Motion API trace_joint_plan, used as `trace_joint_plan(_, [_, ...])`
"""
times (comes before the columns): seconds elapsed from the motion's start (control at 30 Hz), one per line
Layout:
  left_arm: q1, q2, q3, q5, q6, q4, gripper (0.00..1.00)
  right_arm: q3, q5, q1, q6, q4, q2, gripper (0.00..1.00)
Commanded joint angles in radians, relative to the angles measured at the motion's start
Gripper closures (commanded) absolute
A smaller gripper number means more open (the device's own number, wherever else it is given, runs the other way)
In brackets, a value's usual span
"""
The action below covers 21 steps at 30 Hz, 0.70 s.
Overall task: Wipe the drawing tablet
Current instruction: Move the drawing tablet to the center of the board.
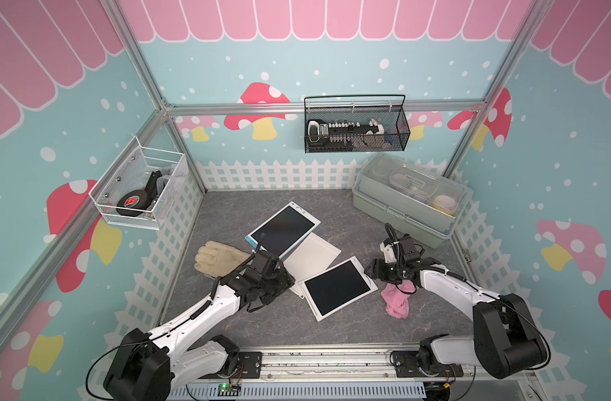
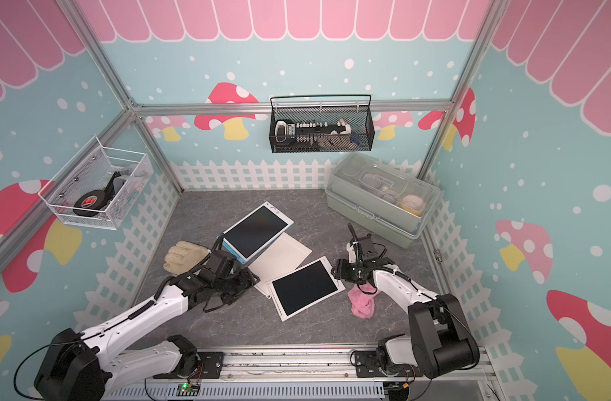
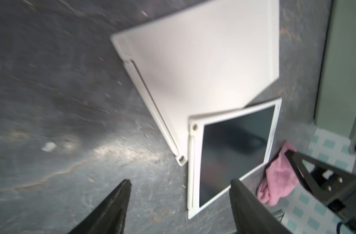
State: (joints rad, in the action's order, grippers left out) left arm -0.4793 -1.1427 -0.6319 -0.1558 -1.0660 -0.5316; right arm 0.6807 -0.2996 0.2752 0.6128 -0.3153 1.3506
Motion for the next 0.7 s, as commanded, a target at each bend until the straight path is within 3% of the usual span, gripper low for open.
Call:
trace_joint_plan(0.0, [0.036,-0.083,-0.014,-0.062,0.066,0.001,0.23,0.01,0.018,0.007,-0.006,-0.021,0.014,0.34])
trace_joint_plan(0.37, [0.038,-0.32,-0.112,-0.092,0.121,0.142,0.23,-0.016,0.011,0.009,0.013,0.028,0.055,0.34])
trace_joint_plan(0.67, [0.035,-0.508,-0.279,-0.11,0.203,0.154,0.24,-0.007,0.014,0.009,-0.004,0.061,0.157,0.34])
